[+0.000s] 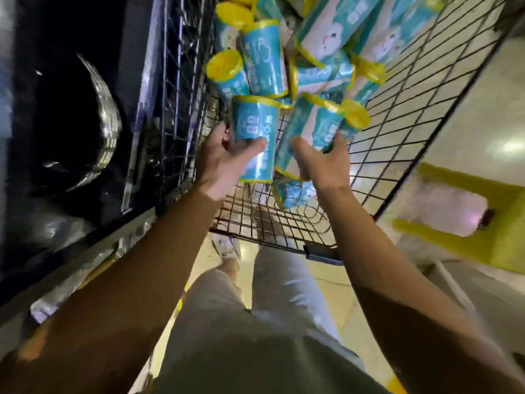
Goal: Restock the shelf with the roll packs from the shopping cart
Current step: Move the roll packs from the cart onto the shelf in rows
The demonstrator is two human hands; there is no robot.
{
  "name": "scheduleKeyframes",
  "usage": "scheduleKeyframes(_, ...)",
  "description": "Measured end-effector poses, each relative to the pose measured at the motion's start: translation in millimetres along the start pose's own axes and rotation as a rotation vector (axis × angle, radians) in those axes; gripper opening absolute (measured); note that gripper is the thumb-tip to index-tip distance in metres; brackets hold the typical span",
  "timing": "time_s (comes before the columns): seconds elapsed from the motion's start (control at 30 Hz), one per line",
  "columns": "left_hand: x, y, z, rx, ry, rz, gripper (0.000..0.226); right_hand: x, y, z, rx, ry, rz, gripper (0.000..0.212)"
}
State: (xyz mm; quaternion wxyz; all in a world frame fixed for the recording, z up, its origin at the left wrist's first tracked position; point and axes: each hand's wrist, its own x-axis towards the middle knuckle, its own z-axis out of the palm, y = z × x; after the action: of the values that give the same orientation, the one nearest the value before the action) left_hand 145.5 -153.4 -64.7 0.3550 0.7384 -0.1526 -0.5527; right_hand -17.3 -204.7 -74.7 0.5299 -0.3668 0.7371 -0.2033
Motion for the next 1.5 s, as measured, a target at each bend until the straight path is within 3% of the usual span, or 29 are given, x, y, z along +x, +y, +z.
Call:
scheduleKeyframes(0.03, -16.8, 8.1, -4.5, -0.033, -0.017, 0.015, 0.037, -17.9, -9.2, -6.9, 0.016, -0.042, -0.015, 0.039)
scheduleKeyframes(0.1, -52.4, 18.3, -16.7, -0.121, -0.051, 0.042, 0.037, -55.5, -24.8, -20.1, 0.047, -0.121, -0.03, 0.051)
scheduleKeyframes(0.23, -121.6, 32.6, -41.7, -0.221, -0.05, 0.124, 0.073, -131.6, -39.9, -46.6, 0.154, -0.202, -0.107, 0.057)
scheduleKeyframes(0.33, -175.8, 40.8, -56.9, -0.288, -0.057, 0.206, 0.086, -191.3, -43.3, -60.1, 0.181, -0.207, -0.19, 0.065)
scheduleKeyframes(0.47, -246.4, 29.0, -82.9, -0.311, -0.158, 0.33, 0.072, -264.8, -45.0, -80.1, 0.174, -0.197, -0.281, 0.039)
scheduleKeyframes(0.63, -325.0, 5.0, -113.6, -0.382, -0.256, 0.392, 0.068, -339.9, -32.5, -97.3, 0.137, -0.218, -0.454, 0.059)
scheduleKeyframes(0.83, -400.4, -31.8, -123.6, -0.494, -0.191, 0.512, 0.064, -389.3, -2.9, -103.3, 0.327, -0.314, -0.504, 0.057)
scheduleKeyframes(1.03, -461.8, -77.0, -126.2, -0.524, -0.009, 0.617, 0.079, -416.9, 30.0, -121.6, 0.288, -0.478, -0.579, 0.056)
scheduleKeyframes(1.2, -525.7, -131.1, -107.4, -0.615, 0.203, 0.648, 0.081, -447.7, 62.7, -139.4, 0.288, -0.646, -0.596, 0.07)
scheduleKeyframes(1.33, -586.5, -177.1, -99.7, -0.649, 0.356, 0.667, 0.077, -477.7, 98.1, -145.6, 0.246, -0.774, -0.608, 0.052)
scheduleKeyframes(1.43, -630.6, -211.5, -104.7, -0.656, 0.489, 0.682, 0.078, -507.5, 117.4, -137.0, 0.22, -0.895, -0.582, 0.059)
scheduleKeyframes(1.5, -658.9, -233.9, -110.0, -0.671, 0.602, 0.667, 0.081, -529.5, 126.0, -127.7, 0.19, -0.991, -0.575, 0.051)
